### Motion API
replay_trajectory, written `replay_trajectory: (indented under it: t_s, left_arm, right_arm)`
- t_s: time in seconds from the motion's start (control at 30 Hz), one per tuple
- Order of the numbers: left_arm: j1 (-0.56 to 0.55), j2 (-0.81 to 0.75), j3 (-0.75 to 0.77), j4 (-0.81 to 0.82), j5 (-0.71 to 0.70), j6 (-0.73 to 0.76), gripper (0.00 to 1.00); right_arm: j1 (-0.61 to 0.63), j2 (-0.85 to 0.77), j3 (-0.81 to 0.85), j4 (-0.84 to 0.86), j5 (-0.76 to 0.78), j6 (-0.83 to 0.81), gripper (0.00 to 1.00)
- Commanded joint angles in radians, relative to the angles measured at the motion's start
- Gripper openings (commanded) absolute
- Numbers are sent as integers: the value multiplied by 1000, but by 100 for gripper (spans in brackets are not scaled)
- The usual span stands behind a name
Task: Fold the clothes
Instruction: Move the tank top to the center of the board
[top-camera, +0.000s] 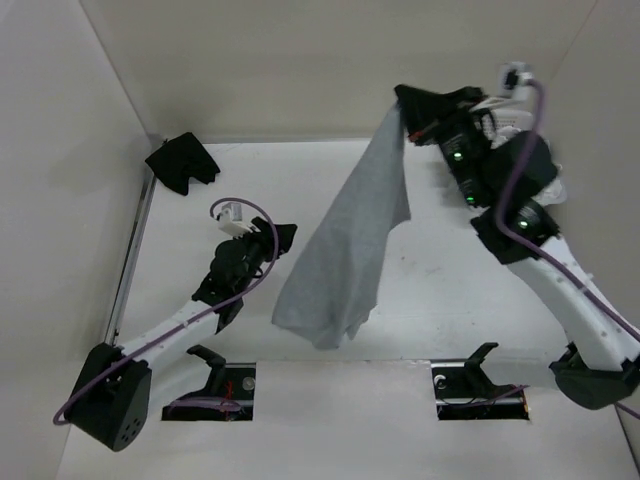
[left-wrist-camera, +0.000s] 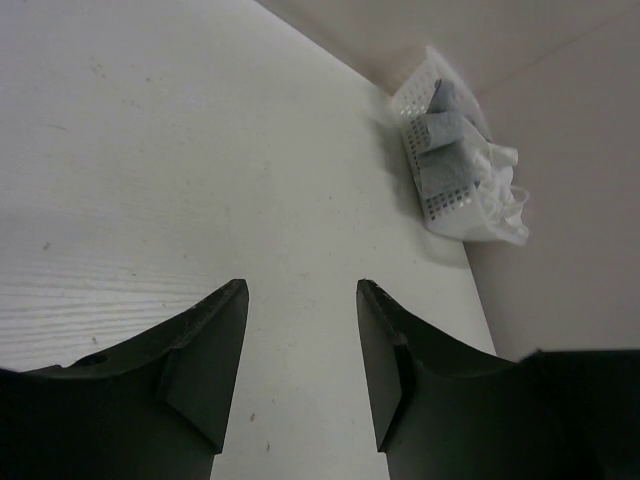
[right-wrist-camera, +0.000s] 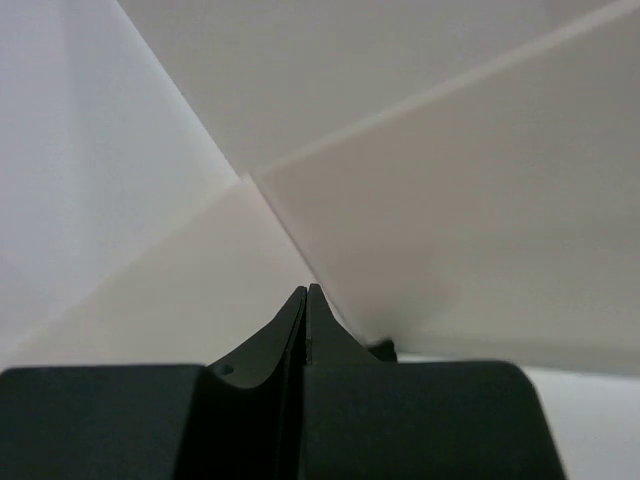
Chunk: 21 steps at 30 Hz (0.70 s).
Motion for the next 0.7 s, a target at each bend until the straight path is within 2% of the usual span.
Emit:
replay_trajectory:
  t_s: [0.0,0.13,0.2,0.3,0.33,0.47,0.5,0.53,0.57,0.67]
  left_arm:
    - [64,-117,-37,-99,12,-21,44]
    - [188,-232,-68,-241,-19,-30,44]
    - [218,-249,-66,-282,-42,-33,43]
    - [212,-220,-49,-290,-49,-27,43]
    - [205,-206,-42,-290,-46,-22,43]
    - [143,-133,-8,-304,-19,24,39]
    - [114,-113,-2,-311,-22,34,37]
    - [91,-94,4,-322,-25,47,34]
    - [71,-78,14,-336,-28,56,32]
    - [12,-22,38,-387,-34,77,24]
  right_arm:
    - [-21,113,-202,69,-37,81,1]
    - [-88,261,-375,209,-112,228,2]
    - [-126,361,-378,230,-123,275,5]
    - [-197,529,-276,176,-137,319,6]
    - [-212,553,-242,146,-134,322,10]
    - [-220,543,-208,85,-113,270,43]
    - [-217,523,-230,77,-99,234,48]
    - [-208,505,-260,74,-87,208,49]
    - [-185,477,-307,68,-67,177,47]
    - [-134,397,-463,48,-11,149,19]
